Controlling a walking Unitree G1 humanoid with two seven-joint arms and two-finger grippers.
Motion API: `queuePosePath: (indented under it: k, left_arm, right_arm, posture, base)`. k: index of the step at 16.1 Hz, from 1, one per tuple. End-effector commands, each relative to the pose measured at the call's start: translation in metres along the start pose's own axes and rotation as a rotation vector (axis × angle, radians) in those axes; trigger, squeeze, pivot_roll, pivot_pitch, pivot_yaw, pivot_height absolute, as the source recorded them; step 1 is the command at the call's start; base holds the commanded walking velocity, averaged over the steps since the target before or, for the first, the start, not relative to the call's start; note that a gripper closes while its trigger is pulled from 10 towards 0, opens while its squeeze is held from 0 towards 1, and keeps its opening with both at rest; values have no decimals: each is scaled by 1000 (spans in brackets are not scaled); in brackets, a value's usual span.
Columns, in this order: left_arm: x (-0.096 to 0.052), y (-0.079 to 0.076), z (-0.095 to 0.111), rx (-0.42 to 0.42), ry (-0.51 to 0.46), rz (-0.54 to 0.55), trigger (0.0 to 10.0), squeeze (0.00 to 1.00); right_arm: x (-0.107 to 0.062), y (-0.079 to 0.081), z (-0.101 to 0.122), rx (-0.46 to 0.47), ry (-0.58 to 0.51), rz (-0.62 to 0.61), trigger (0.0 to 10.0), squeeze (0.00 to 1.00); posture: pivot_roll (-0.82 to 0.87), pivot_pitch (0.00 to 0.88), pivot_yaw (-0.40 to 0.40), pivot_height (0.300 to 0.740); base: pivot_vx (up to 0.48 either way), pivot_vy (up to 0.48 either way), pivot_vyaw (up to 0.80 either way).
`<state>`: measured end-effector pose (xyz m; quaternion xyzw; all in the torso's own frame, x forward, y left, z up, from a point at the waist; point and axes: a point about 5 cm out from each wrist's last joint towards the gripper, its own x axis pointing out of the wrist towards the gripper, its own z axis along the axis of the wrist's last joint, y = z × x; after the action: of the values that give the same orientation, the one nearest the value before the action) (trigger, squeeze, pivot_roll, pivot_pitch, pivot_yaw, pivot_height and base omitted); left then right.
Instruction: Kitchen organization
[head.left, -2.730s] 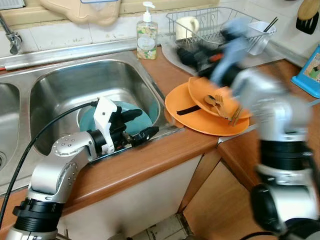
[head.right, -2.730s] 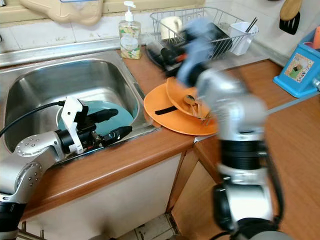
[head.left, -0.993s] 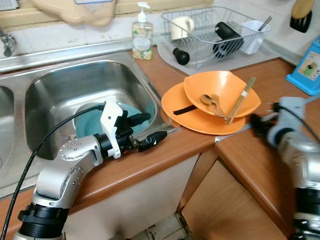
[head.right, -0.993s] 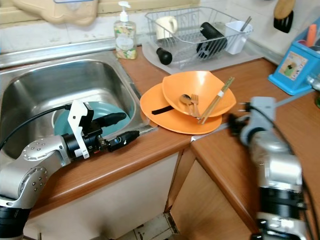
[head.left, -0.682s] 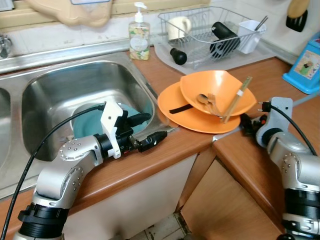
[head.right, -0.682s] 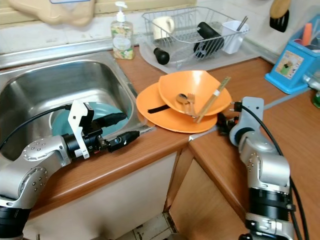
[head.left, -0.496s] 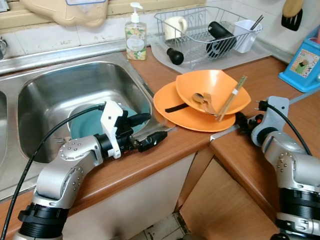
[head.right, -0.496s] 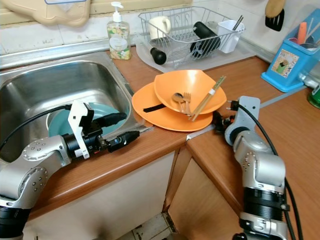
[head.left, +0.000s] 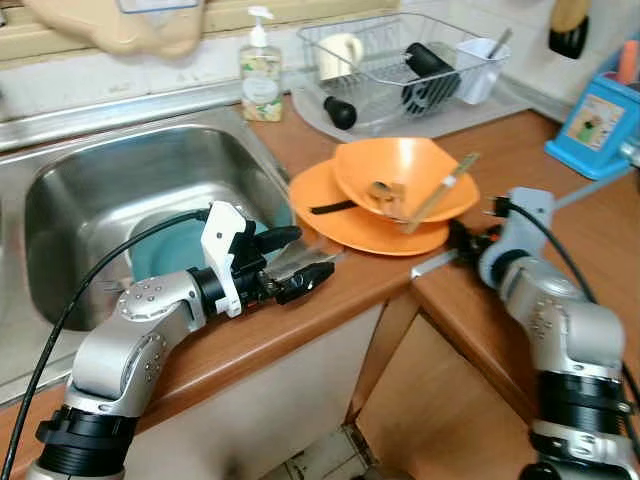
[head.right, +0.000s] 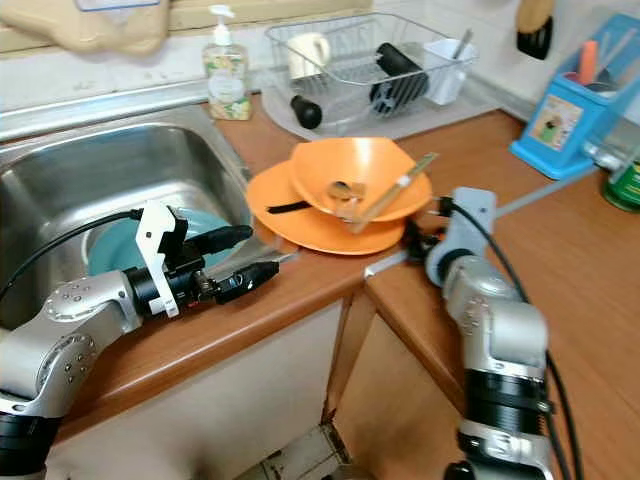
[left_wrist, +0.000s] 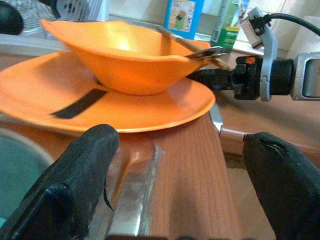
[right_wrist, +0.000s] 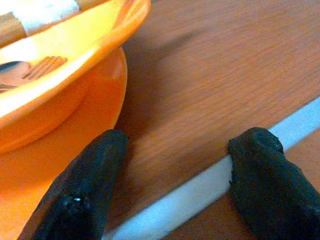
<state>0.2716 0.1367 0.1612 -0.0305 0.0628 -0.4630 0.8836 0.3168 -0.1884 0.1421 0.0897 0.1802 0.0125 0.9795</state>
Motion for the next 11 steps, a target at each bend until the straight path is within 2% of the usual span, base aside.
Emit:
queuePosePath:
  k: [1, 2, 4, 11]
  left_arm:
    - [0, 0, 6, 26, -10, 6, 10000, 1000]
    - [1, 1, 6, 30, -10, 14, 10000, 1000]
    - [1, 1, 7, 30, -12, 19, 10000, 1000]
    - [3, 5, 8, 30, -22, 61, 10000, 1000]
  right_arm:
    - [7, 21, 1, -3, 22, 71, 10000, 0]
    - [11, 30, 5, 0, 12, 90, 10000, 0]
    - [13, 36, 8, -2, 5, 107, 10000, 0]
    - [20, 44, 9, -13, 10, 134, 10000, 0]
  posture:
    - [-178, 0, -28, 740]
    - [-173, 0, -28, 740]
    - [-171, 0, -30, 740]
    - [-172, 0, -31, 740]
  base:
    - [0, 0, 0]
    - [0, 0, 0]
    - [0, 0, 0]
    - [0, 0, 0]
